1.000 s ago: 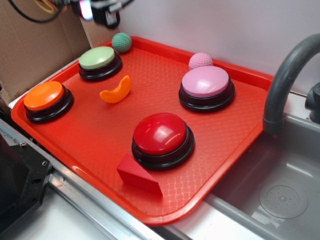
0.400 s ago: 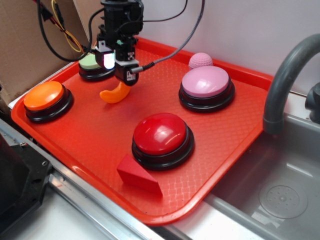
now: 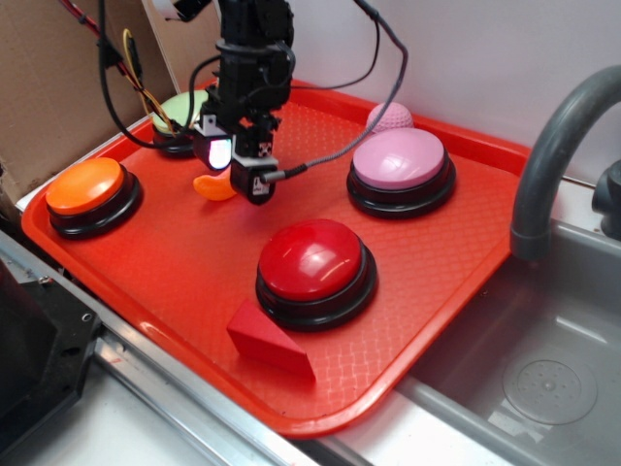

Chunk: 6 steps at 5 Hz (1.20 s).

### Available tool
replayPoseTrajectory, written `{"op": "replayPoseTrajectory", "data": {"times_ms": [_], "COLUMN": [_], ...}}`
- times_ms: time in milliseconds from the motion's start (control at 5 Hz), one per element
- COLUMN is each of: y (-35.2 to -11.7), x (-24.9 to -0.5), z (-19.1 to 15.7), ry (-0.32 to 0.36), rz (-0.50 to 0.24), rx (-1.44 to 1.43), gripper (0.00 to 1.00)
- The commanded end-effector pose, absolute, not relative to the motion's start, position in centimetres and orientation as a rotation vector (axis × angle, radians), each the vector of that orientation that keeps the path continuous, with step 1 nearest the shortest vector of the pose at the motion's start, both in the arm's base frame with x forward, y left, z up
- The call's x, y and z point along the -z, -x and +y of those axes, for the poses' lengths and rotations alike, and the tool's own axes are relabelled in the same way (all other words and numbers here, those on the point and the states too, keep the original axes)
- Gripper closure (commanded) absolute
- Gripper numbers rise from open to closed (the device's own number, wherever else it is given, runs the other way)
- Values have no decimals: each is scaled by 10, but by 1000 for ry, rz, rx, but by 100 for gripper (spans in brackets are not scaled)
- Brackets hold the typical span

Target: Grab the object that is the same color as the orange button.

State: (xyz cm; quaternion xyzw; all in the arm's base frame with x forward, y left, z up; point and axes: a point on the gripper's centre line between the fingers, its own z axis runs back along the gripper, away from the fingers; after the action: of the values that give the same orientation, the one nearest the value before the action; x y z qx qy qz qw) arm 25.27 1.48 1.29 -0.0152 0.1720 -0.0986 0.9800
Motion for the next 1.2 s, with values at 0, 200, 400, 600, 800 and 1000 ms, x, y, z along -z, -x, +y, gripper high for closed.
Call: {"op": "replayPoseTrajectory", "data": {"times_ms": [0, 200, 400, 600, 800, 1000], "y": [-249, -248, -247, -241, -223, -203], "x": [0, 3, -3, -46, -94, -143], "z": [18, 18, 20, 21, 10, -1], "ry": [40, 44, 36, -25, 23, 13], "rz": [351, 366, 367, 330, 181, 90], "rx": [205, 195, 206, 143, 29, 36], "gripper": [21, 100, 100, 100, 100, 100]}}
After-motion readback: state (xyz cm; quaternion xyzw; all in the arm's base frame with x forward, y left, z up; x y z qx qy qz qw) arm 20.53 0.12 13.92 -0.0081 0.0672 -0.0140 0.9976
